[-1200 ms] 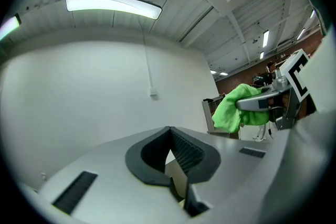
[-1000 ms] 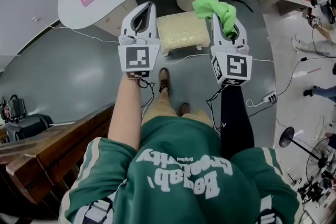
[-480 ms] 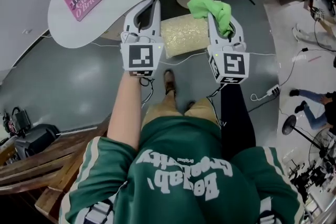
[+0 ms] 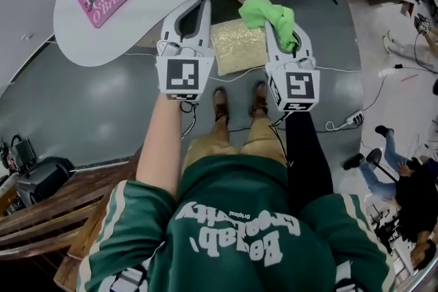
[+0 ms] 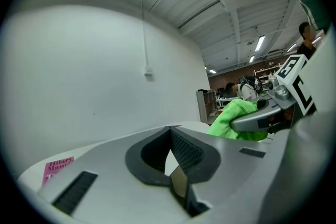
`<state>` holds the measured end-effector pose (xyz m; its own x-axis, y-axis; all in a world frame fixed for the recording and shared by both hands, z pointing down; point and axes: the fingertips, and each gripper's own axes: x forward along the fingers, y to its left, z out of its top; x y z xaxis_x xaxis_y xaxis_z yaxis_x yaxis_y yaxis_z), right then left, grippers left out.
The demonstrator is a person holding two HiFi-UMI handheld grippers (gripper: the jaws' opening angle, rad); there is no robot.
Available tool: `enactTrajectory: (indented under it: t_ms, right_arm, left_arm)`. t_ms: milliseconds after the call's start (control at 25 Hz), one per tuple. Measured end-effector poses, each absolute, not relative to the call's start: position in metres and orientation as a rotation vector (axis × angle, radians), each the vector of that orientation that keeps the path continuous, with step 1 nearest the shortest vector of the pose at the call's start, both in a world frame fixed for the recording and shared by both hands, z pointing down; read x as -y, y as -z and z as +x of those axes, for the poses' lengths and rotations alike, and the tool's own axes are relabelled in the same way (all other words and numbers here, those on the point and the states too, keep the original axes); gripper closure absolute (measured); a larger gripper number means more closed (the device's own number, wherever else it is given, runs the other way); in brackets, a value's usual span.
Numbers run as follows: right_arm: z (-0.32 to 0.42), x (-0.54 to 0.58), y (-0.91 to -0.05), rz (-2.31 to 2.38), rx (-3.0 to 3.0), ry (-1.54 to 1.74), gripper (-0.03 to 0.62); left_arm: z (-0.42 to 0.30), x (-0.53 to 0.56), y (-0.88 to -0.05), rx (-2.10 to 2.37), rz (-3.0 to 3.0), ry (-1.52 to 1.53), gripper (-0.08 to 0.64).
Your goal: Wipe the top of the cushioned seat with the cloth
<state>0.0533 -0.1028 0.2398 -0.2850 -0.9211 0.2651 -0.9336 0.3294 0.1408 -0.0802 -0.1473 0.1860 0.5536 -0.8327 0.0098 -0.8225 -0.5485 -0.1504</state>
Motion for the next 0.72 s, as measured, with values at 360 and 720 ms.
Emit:
enactTrajectory:
  t_ms: [360,720]
  right_arm:
    - [0.032,0.129,-0.313,1.517,2.357,-0.165,0.506]
    - [0.037,0.151,-0.398,1.442,2.374,-0.360,0.512]
  left_arm:
    - [-0.086,0.170,-0.248,-1.525,-2.651,0.244,0.545]
    - [-0.088,0.186,-0.314,-1.698,-2.614,0.264,0.545]
